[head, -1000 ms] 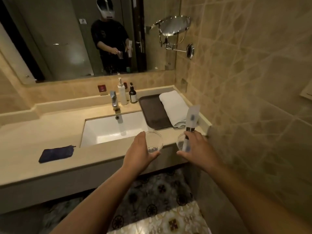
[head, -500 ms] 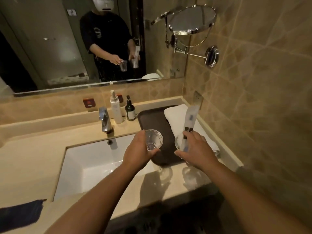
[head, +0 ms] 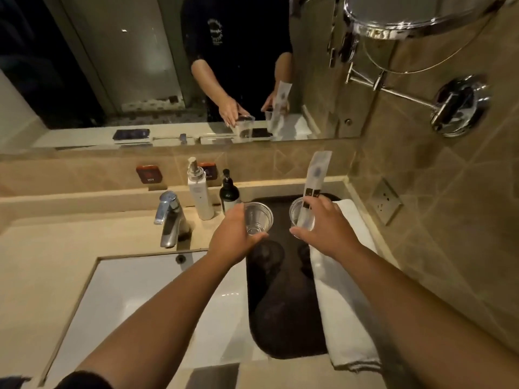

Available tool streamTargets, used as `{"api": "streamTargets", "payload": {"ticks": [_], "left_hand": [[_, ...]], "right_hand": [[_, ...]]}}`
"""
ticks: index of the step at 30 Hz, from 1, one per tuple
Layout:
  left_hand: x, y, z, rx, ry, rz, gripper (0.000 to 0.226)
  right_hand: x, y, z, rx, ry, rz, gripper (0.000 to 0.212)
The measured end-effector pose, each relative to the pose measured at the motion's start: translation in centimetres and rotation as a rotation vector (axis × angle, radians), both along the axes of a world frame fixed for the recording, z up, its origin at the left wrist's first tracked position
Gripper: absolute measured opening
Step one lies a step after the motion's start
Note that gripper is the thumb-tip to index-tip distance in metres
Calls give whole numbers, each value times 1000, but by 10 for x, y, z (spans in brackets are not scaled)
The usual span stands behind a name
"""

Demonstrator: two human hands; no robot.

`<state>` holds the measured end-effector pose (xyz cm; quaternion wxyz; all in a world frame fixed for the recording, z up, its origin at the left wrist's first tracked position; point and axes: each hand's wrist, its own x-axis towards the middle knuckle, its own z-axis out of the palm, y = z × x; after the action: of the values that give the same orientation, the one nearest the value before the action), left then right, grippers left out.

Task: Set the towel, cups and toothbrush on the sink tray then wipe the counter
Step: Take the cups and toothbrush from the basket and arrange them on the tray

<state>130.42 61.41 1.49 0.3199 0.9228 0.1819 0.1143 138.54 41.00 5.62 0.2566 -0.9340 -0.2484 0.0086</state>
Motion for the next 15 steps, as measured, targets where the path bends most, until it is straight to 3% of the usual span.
{"api": "streamTargets", "payload": {"ticks": [7, 15], "left_hand": [[72, 25, -33, -64, 43, 48, 79], [129, 34, -88, -40, 78, 68, 83]], "right_hand": [[97, 31, -34, -36, 43, 102, 79], [153, 50, -81, -47, 53, 117, 78]]}}
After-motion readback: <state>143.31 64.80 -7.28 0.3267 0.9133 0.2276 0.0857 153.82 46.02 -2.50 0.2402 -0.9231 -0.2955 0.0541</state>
